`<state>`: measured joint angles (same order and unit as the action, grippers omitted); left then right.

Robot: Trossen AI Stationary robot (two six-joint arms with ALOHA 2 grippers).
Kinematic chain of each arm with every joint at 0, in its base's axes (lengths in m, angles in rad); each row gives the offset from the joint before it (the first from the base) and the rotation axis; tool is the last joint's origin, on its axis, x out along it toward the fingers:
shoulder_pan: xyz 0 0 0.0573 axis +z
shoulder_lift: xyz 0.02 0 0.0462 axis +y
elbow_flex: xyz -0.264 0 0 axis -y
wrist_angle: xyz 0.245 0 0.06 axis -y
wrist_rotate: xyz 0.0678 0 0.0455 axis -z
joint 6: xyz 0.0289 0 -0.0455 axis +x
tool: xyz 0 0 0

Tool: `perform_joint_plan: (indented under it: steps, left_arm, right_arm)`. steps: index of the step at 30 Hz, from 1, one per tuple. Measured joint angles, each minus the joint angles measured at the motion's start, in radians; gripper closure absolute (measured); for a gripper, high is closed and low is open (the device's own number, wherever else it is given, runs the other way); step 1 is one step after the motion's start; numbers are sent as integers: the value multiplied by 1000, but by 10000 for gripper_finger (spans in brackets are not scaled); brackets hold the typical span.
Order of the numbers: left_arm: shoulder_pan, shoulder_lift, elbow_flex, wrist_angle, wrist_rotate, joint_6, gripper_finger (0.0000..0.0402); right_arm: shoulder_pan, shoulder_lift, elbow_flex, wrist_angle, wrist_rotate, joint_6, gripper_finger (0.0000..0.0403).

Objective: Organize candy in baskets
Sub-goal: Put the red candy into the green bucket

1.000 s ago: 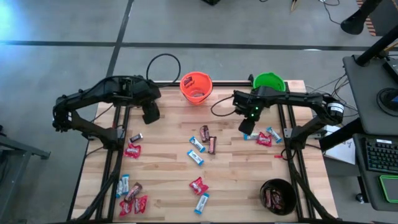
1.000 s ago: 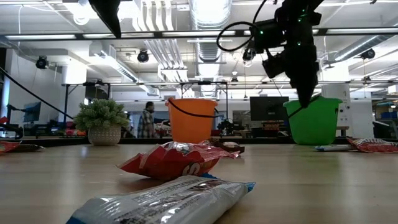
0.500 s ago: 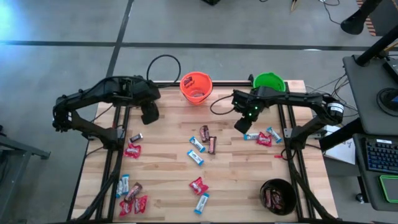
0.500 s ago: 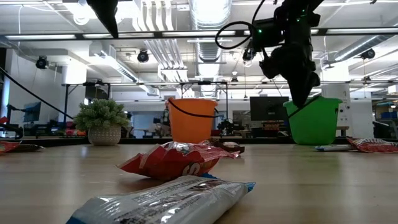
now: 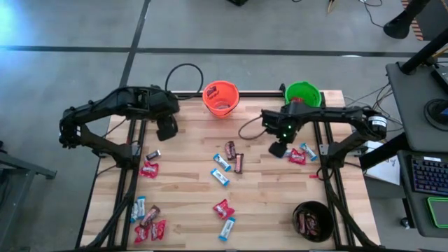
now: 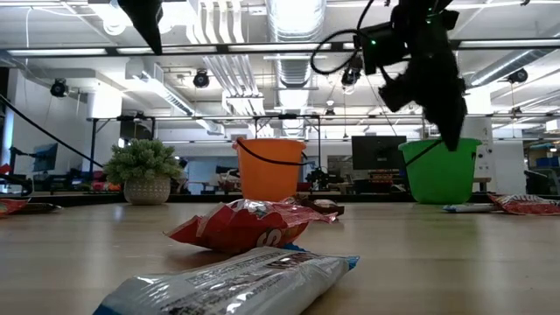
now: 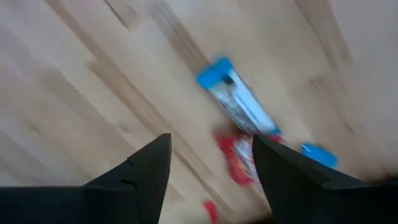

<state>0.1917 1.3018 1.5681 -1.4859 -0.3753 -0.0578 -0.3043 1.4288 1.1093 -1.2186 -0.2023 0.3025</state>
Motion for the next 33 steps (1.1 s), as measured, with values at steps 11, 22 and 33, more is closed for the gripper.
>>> perform_joint_plan:
  steps: [11, 22, 33]
  left_arm:
    - [0, -2, 0, -1, 52, 53, 278]
    - [0, -3, 0, -1, 53, 50, 278]
    - [0, -3, 0, -1, 53, 49, 278]
  right_arm:
    - [34, -1, -176, -47, 110, -25, 188]
    - [34, -83, -325, 40, 125, 14, 188]
    - [34, -91, -338, 99, 118, 39, 188]
